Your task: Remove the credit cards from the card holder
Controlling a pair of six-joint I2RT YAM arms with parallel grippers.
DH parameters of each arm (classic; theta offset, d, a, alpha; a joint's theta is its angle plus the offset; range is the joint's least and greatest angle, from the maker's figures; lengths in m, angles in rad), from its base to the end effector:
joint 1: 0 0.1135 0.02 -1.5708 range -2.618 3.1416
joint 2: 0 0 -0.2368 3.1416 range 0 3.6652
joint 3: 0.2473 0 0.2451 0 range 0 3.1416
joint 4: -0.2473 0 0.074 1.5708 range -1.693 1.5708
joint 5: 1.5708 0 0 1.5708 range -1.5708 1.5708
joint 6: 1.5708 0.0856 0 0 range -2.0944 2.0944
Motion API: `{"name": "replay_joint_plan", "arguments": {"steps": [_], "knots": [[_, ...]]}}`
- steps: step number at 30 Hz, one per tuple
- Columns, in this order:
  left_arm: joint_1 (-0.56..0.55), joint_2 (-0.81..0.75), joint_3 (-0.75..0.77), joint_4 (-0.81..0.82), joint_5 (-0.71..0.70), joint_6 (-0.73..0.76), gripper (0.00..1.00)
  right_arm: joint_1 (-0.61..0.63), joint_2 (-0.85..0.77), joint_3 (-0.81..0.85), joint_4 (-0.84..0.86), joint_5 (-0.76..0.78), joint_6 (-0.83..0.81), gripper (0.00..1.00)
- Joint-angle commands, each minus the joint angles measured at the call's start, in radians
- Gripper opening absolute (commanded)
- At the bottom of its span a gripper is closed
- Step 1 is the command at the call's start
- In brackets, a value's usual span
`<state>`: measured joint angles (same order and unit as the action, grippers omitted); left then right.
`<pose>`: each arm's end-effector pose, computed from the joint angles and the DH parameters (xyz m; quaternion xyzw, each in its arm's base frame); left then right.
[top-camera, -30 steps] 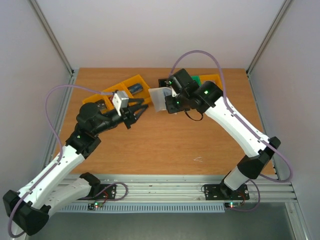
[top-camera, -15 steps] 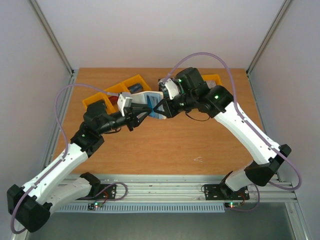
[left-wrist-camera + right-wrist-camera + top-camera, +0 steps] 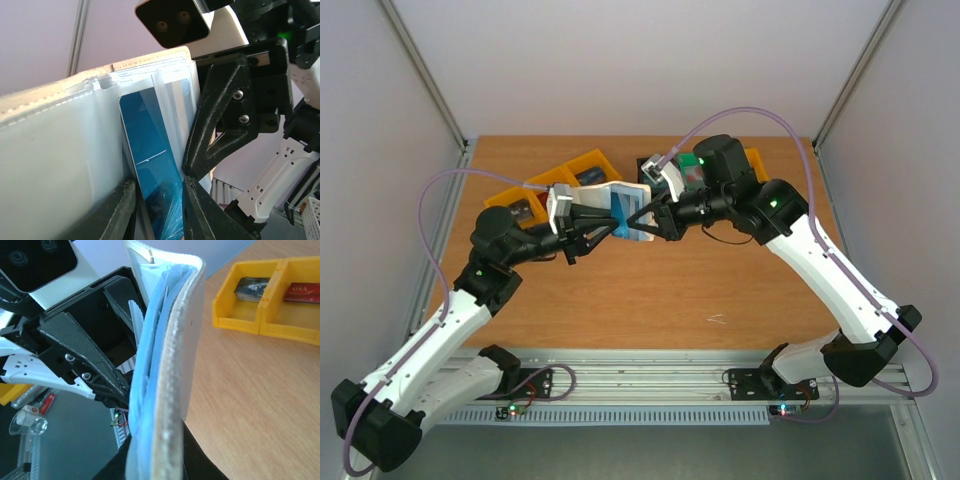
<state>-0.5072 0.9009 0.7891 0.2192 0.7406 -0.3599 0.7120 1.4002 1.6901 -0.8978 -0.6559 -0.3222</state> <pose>0.1924 -0.1730 0.3469 0.3144 0.6013 -0.5108 0.5279 0.1982 0.2400 0.3913 -0.5445 0.6557 0.3650 0.3748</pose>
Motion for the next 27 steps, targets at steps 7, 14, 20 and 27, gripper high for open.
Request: {"name": "replay_joint_plan", "arguments": {"steps": [7,14,20,27], "knots": [[-0.014,0.007,0.005,0.130,0.212,-0.009,0.28,0.006,-0.004,-0.044,0.300,-0.082,0.076,0.01],[-0.014,0.016,0.011,0.144,0.226,-0.010,0.25,0.005,0.042,-0.035,0.381,0.007,0.133,0.01],[-0.014,0.010,0.016,0.145,0.253,-0.014,0.29,-0.006,0.059,-0.023,0.399,0.033,0.133,0.01],[0.014,0.016,0.094,-0.019,0.318,0.036,0.35,-0.074,0.087,0.031,0.424,-0.058,0.108,0.01]]}}
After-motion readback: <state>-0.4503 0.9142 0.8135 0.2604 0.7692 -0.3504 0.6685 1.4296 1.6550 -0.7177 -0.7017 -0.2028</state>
